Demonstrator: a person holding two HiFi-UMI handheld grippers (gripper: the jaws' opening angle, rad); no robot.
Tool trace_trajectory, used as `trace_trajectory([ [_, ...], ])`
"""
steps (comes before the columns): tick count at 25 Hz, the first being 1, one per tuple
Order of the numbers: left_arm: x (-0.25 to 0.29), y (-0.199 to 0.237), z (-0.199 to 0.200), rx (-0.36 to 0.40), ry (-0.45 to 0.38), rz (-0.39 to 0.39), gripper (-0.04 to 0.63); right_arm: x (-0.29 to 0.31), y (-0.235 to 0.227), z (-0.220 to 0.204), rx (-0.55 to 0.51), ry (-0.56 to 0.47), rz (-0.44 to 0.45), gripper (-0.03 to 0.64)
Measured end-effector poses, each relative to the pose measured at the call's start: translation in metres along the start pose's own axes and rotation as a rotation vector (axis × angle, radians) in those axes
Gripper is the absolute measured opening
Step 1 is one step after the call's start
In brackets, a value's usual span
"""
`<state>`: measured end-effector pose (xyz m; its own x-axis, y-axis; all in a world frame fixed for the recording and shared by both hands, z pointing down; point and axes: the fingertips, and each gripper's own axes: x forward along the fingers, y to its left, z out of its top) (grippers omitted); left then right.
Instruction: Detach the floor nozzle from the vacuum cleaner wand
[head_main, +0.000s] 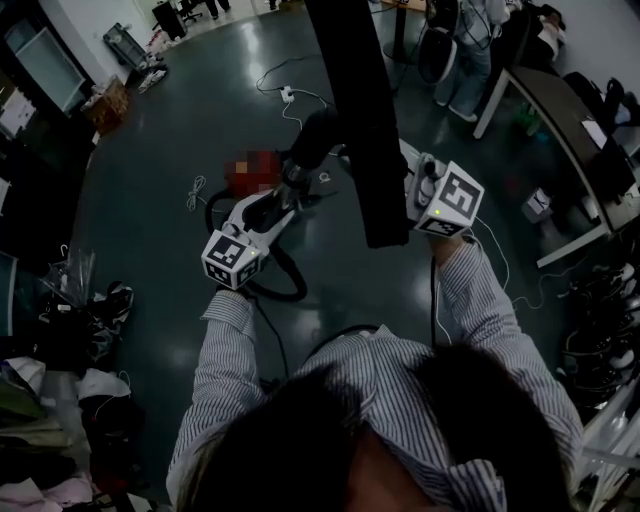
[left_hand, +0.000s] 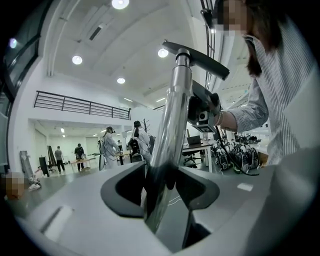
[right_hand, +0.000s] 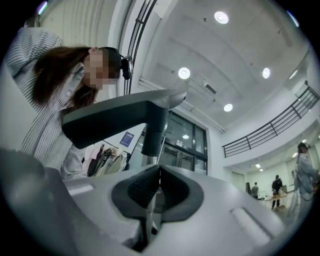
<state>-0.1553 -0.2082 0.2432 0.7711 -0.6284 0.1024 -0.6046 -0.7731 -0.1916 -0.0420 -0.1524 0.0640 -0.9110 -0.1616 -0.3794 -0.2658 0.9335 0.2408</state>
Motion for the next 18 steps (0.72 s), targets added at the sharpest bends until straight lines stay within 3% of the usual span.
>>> trace_trajectory([
  [5, -0.004, -0.004, -0.012, -0.069, -0.046, -0.034, 0.193, 0.009, 0.009, 0.004, 0.053, -0.021, 0.088, 0.037],
  [13, 0.003, -0.018, -0.022, -0.151, -0.087, -0.117, 0.198, 0.029, 0.023, 0.017, 0.151, -0.066, 0.244, 0.153],
  [18, 0.004, -0.024, -0.032, -0.192, -0.094, -0.153, 0.202, 0.043, 0.032, 0.019, 0.151, -0.074, 0.299, 0.160],
])
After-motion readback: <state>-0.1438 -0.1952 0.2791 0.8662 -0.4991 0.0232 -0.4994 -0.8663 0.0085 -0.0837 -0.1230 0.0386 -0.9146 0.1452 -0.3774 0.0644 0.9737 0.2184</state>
